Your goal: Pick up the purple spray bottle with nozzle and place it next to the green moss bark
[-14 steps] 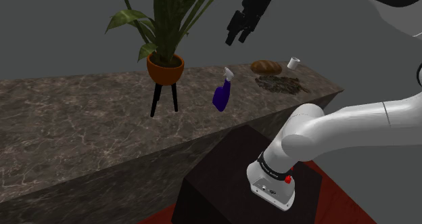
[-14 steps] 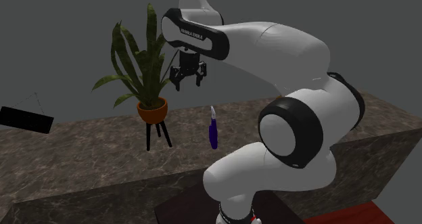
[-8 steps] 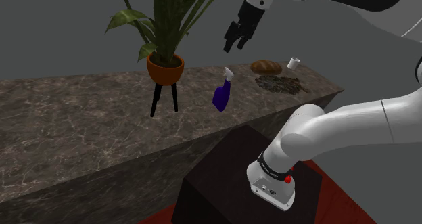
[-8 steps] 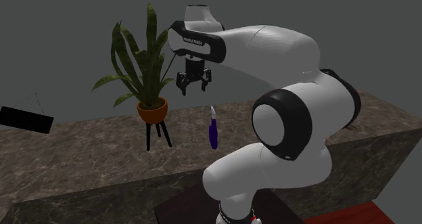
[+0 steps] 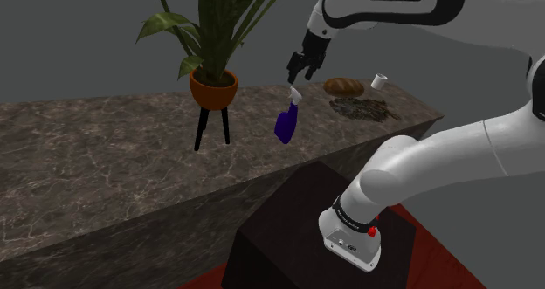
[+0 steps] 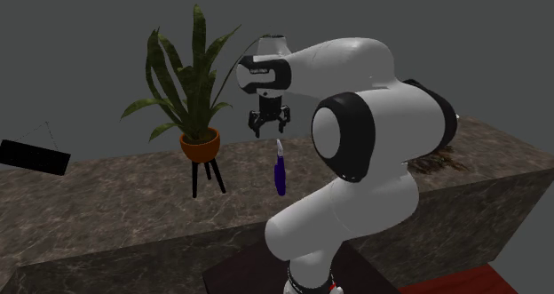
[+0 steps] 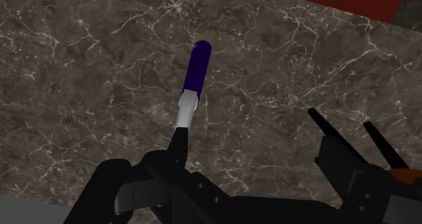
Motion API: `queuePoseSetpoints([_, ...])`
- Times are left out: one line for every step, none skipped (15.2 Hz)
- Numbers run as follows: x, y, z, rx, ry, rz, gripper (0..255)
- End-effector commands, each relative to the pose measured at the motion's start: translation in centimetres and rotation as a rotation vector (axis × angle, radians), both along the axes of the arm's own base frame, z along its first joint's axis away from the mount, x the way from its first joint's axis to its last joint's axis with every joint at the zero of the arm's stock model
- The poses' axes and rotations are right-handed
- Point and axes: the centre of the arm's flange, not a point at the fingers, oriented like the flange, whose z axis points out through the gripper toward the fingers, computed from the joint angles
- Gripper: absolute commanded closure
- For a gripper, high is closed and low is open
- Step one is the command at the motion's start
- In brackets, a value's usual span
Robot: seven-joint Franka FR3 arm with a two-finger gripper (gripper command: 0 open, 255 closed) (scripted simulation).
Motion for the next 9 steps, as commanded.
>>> queuePoseSetpoints([0.3,-1.7,-2.0,-0.003,0.013,-0.027,0])
queuePoseSetpoints([0.5,-2.5,-2.9,-0.005,0.019,-0.04,0])
queuePoseSetpoints([0.6,-3.4,-3.9,-0.006,0.026,-0.053,0])
queuePoseSetpoints([0.8,-4.2,-4.9,-0.007,0.033,-0.067,0])
queuePoseSetpoints([0.9,-5.1,-5.9,-0.009,0.039,-0.08,0])
queuePoseSetpoints([1.0,-5.3,-6.1,-0.009,0.041,-0.083,0])
queuePoseSetpoints([1.0,-5.3,-6.6,-0.009,0.041,-0.083,0])
queuePoseSetpoints([1.0,-5.3,-7.2,-0.009,0.041,-0.083,0])
queuePoseSetpoints([1.0,-5.3,-7.7,-0.009,0.041,-0.083,0])
